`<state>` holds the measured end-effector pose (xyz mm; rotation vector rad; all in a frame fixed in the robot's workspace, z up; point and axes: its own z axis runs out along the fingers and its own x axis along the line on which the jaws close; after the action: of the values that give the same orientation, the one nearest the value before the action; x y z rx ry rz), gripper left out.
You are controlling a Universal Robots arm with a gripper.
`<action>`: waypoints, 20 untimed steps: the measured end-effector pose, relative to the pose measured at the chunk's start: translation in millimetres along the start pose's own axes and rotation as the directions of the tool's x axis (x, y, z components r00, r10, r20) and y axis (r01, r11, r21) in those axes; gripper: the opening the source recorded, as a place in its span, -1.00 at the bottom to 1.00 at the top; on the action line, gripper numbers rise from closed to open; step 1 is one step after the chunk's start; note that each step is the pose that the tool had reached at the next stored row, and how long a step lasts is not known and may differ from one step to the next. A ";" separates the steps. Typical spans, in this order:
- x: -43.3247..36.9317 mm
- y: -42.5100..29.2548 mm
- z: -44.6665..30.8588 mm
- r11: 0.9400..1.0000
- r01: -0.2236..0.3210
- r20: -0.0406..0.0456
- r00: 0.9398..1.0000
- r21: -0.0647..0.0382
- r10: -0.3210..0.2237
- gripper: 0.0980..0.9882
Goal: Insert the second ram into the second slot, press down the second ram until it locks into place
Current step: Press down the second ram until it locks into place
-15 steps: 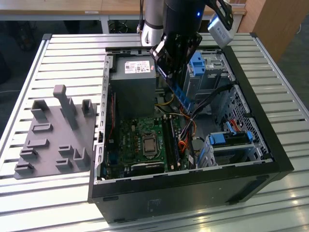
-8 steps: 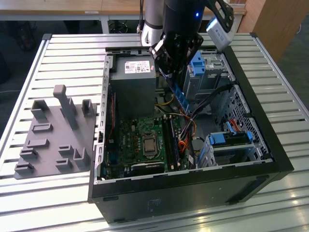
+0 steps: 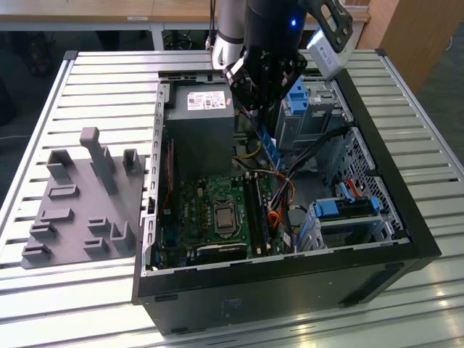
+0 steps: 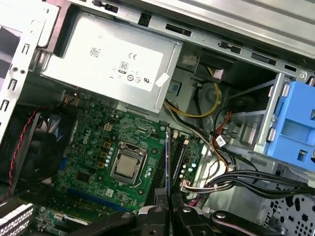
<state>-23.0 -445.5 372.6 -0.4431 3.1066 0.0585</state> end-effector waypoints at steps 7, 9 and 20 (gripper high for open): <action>0.0 0.0 0.7 0.990 -0.139 0.005 0.990 0.003 0.139 -0.91; 0.0 0.0 1.4 0.981 -0.192 0.007 0.981 0.004 0.192 -0.91; 0.1 -0.2 5.9 0.972 -0.236 0.008 0.972 0.004 0.236 -0.91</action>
<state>-23.0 -445.5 366.6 -0.0708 3.1336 0.0519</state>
